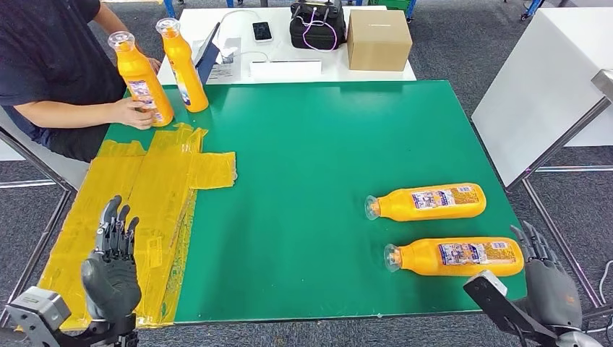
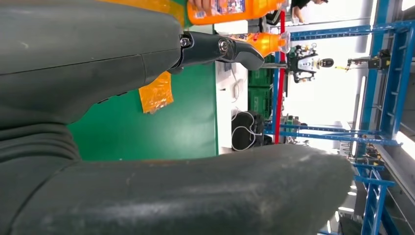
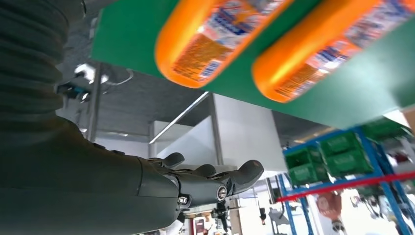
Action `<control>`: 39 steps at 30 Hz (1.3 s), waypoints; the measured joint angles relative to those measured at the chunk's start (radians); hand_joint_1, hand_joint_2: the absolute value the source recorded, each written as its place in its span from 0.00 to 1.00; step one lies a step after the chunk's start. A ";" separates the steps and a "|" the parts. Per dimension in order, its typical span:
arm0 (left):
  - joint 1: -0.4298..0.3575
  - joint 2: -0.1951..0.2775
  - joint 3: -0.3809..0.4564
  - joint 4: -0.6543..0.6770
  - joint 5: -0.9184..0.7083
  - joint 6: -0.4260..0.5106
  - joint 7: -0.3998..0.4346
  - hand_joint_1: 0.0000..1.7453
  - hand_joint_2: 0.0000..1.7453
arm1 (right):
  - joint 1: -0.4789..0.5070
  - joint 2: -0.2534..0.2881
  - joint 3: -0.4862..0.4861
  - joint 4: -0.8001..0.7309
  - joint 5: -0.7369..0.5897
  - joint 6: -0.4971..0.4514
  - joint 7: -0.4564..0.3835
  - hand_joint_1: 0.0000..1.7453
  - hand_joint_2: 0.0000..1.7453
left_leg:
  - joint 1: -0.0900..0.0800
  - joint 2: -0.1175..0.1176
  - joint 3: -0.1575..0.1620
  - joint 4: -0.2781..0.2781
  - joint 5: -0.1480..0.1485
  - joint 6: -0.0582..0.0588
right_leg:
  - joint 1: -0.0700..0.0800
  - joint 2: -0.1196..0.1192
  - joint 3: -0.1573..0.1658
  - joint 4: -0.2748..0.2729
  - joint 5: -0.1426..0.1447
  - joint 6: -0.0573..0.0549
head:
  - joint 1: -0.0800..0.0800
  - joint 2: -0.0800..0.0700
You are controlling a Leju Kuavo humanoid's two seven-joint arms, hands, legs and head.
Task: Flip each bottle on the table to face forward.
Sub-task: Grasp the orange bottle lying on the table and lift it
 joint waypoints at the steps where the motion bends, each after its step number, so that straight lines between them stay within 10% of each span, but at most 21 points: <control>1: 0.000 0.000 0.001 -0.002 0.001 -0.002 0.003 0.00 0.00 | -0.002 -0.007 -0.007 0.009 0.000 0.008 0.000 0.00 1.00 | 0.000 0.000 0.000 0.000 0.000 0.000 | 0.000 0.000 0.000 0.000 0.000 0.000 | 0.000 0.000; 39: -0.037 -0.001 0.025 -0.009 0.005 -0.023 0.014 0.00 0.00 | -0.257 -0.272 0.274 0.252 -0.035 0.190 0.098 0.00 1.00 | -0.001 0.000 0.000 0.000 0.000 0.000 | -0.001 0.000 0.001 0.000 0.000 0.000 | 0.000 0.000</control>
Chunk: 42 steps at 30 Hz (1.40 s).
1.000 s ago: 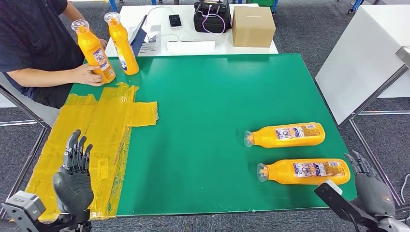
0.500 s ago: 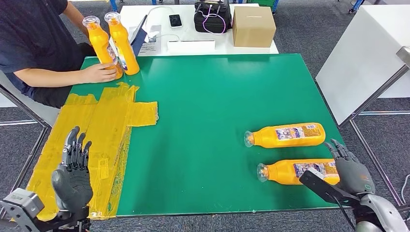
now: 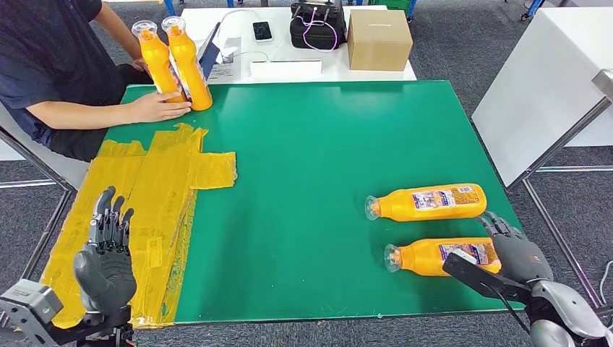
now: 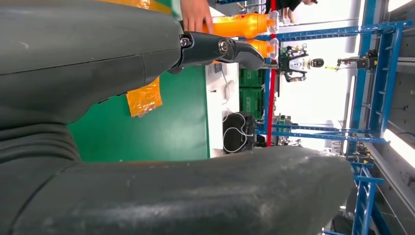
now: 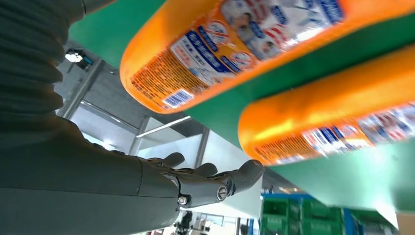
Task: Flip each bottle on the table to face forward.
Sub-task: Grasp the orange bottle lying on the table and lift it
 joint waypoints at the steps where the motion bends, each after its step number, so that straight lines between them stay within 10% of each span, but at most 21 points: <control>1: -0.001 0.000 0.000 0.000 0.001 0.000 0.000 0.00 0.00 | -0.004 -0.010 0.007 0.009 -0.003 0.005 0.002 0.00 1.00 | 0.000 0.000 0.000 0.000 0.000 0.000 | 0.000 0.000 0.000 0.000 0.000 0.000 | 0.000 0.000; 19: -0.019 0.001 0.000 0.000 0.014 0.000 0.000 0.00 0.00 | -0.035 -0.075 0.077 0.099 -0.009 0.030 0.010 0.01 1.00 | 0.000 0.000 0.000 0.000 0.000 0.000 | 0.000 0.000 0.000 0.000 0.000 0.000 | 0.000 0.000; 23: -0.030 0.002 0.000 0.002 0.028 0.001 0.000 0.00 0.00 | -0.051 -0.076 0.096 0.142 0.000 0.038 0.011 0.94 1.00 | 0.000 0.000 0.000 0.000 0.000 0.000 | 0.000 0.000 0.000 0.000 0.000 0.000 | 0.000 0.000; 24: -0.034 0.003 0.000 0.003 0.033 0.002 0.000 0.00 0.00 | -0.055 -0.076 0.104 0.155 0.004 0.038 0.011 0.99 1.00 | 0.000 0.000 0.000 0.000 0.000 0.000 | 0.000 0.000 0.000 0.000 0.000 0.000 | 0.000 0.000; 42: -0.105 0.015 -0.031 0.004 0.090 0.044 0.028 0.00 0.00 | -0.204 0.051 0.275 0.410 0.230 -0.102 0.050 1.00 1.00 | 0.002 0.016 0.031 -0.001 -0.015 0.000 | 0.003 0.017 0.015 -0.003 -0.003 -0.002 | 0.001 0.000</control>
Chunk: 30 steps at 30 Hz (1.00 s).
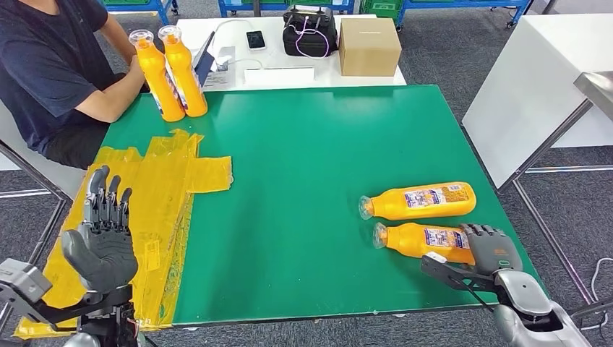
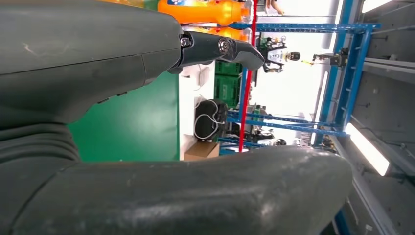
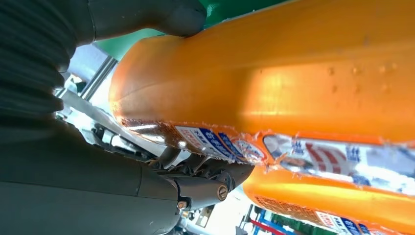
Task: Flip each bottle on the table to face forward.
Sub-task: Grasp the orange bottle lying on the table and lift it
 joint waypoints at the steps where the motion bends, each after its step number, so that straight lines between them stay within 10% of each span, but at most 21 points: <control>1: -0.003 0.001 -0.002 0.000 0.002 0.000 0.000 0.00 0.00 | -0.005 0.004 0.005 0.006 0.004 0.000 -0.001 1.00 1.00 | 0.000 0.001 0.001 0.000 0.000 0.000 | 0.000 0.001 0.001 0.000 0.001 0.000 | 0.000 0.000; 3: -0.007 0.002 -0.005 0.000 0.003 0.002 0.001 0.00 0.00 | -0.014 0.008 0.014 0.017 0.008 0.002 -0.002 0.97 1.00 | 0.000 0.003 0.004 0.000 0.000 0.000 | 0.000 0.003 0.004 0.000 0.002 -0.001 | 0.000 0.000; 7: -0.020 0.004 -0.014 0.000 0.007 0.009 0.007 0.00 0.00 | -0.025 0.013 0.031 0.033 0.011 0.010 0.001 0.03 1.00 | 0.000 0.006 0.010 0.000 0.000 0.000 | 0.000 0.005 0.009 -0.001 0.001 0.000 | 0.000 0.000; 8: -0.021 0.005 -0.016 0.000 0.008 0.009 0.005 0.00 0.00 | -0.025 0.013 0.036 0.040 0.009 0.014 0.001 0.00 1.00 | 0.000 0.005 0.011 0.000 0.000 0.000 | 0.000 0.005 0.010 -0.001 0.001 0.000 | 0.000 0.000; 20: -0.038 0.014 -0.029 0.003 0.024 0.010 -0.006 0.00 0.00 | -0.050 0.007 0.071 0.074 -0.024 0.055 -0.009 0.00 1.00 | 0.002 0.004 0.017 0.000 -0.002 0.001 | 0.002 0.005 0.016 -0.006 -0.001 0.002 | 0.000 0.000; 24: -0.041 0.019 -0.037 0.008 0.030 0.012 -0.007 0.00 0.00 | -0.054 -0.004 0.077 0.079 -0.060 0.078 -0.012 1.00 1.00 | 0.004 0.004 0.018 0.000 -0.003 0.001 | 0.002 0.005 0.019 -0.008 -0.001 0.002 | 0.000 0.000; 30: -0.054 0.024 -0.045 0.015 0.040 0.017 -0.002 0.00 0.00 | -0.057 -0.008 0.080 0.082 -0.096 0.085 -0.013 1.00 1.00 | 0.003 0.003 0.019 0.000 -0.003 0.003 | 0.002 0.004 0.022 -0.008 -0.002 0.004 | 0.000 0.000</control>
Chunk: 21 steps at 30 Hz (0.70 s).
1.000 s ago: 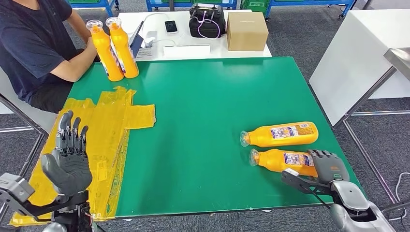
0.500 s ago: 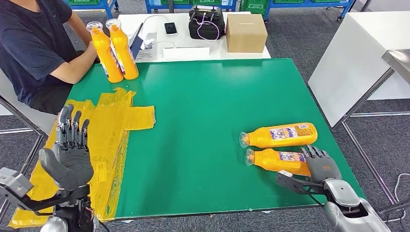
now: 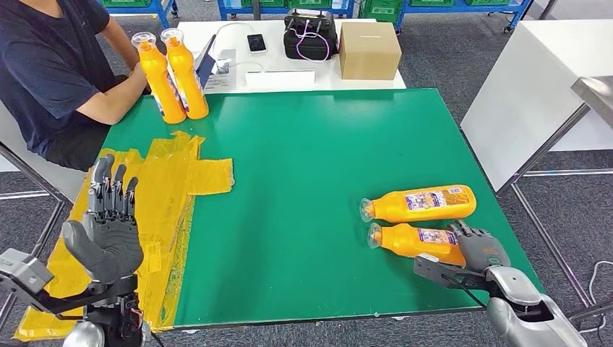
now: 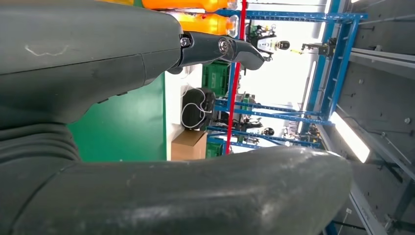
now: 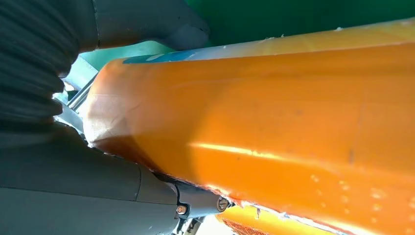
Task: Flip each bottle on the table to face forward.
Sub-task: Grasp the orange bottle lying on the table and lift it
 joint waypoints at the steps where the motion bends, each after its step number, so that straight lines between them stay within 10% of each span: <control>1: -0.003 0.000 -0.001 0.000 0.000 0.001 0.004 0.00 0.00 | -0.001 0.000 0.001 0.000 -0.001 0.002 0.001 1.00 1.00 | 0.000 0.000 0.000 0.000 0.000 0.000 | 0.000 0.000 0.000 0.000 0.000 0.000 | 0.000 0.000; 17: 0.049 0.009 0.000 0.002 0.045 -0.017 -0.026 0.00 0.00 | 0.029 0.000 -0.036 -0.088 -0.229 0.007 -0.041 1.00 1.00 | 0.000 -0.001 -0.003 0.000 -0.001 0.001 | 0.000 0.000 0.008 0.000 -0.001 0.003 | 0.000 0.000; 21: 0.072 0.009 0.003 0.001 0.090 -0.046 -0.023 0.00 1.00 | 0.050 0.037 -0.070 -0.146 -0.348 -0.029 -0.073 1.00 1.00 | 0.000 -0.002 -0.006 0.000 0.000 0.001 | 0.000 -0.002 0.007 0.000 -0.001 0.003 | 0.000 0.000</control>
